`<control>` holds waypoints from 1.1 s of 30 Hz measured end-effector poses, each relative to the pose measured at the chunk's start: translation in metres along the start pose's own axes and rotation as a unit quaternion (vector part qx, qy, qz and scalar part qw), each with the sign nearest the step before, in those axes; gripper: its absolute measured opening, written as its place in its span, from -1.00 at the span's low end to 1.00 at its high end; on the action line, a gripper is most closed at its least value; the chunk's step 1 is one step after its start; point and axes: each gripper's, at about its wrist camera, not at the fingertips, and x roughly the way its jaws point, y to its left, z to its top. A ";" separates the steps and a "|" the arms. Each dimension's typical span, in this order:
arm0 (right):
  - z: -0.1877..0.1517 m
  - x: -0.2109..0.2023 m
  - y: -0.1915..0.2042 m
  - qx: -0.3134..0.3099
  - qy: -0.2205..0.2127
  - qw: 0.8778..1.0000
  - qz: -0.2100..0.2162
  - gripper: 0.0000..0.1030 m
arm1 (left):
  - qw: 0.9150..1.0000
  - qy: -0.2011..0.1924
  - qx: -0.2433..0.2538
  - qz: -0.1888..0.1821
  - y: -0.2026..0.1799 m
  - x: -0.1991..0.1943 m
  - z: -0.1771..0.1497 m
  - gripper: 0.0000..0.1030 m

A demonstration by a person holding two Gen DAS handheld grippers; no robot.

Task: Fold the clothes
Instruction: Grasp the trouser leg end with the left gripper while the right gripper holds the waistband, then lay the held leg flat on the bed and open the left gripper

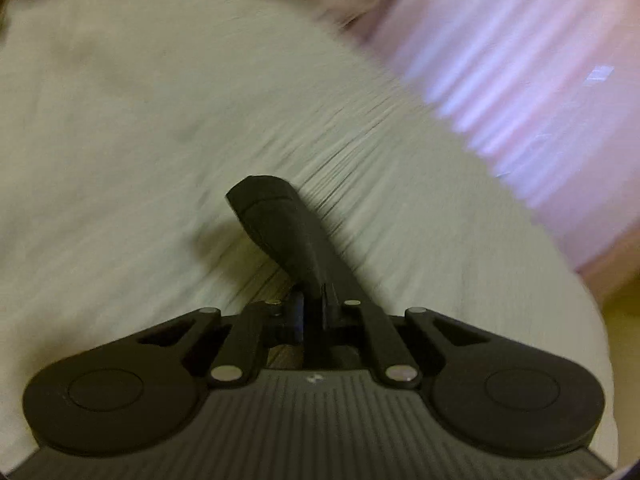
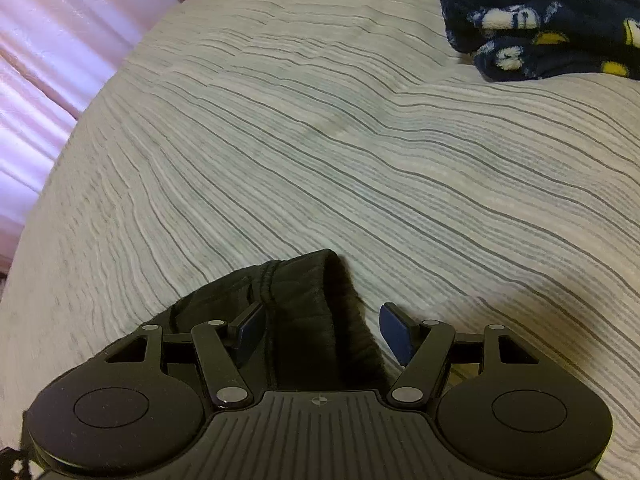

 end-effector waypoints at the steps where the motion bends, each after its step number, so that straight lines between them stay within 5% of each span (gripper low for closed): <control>1: 0.001 -0.001 -0.001 -0.001 -0.002 1.000 0.006 0.30 | 1.000 -0.014 0.013 -0.004 0.002 -0.016 0.004 -0.88; 3: 0.003 -0.004 -0.002 -0.004 -0.005 1.000 0.018 0.30 | 0.999 -0.025 0.024 0.004 0.014 -0.039 0.007 -0.87; 6: 0.008 -0.001 -0.004 -0.011 -0.003 0.999 0.034 0.30 | 0.995 0.028 0.059 0.078 0.042 -0.026 -0.011 -0.79; 12: 0.016 0.010 -0.013 -0.059 0.023 0.996 0.064 0.30 | 0.989 0.024 0.013 0.144 0.045 -0.040 -0.048 -0.67; 21: 0.025 0.058 -0.029 -0.059 0.081 0.977 0.189 0.29 | 0.990 0.027 -0.082 0.112 0.014 -0.180 -0.106 -0.67; 27: 0.036 0.056 0.001 -0.130 0.084 0.967 0.204 -0.60 | 0.984 0.032 -0.135 0.111 -0.004 -0.242 -0.162 -0.67; 33: 0.069 0.027 0.026 -0.190 0.030 0.955 0.226 -0.64 | 0.985 0.036 -0.134 0.105 -0.028 -0.269 -0.197 -0.67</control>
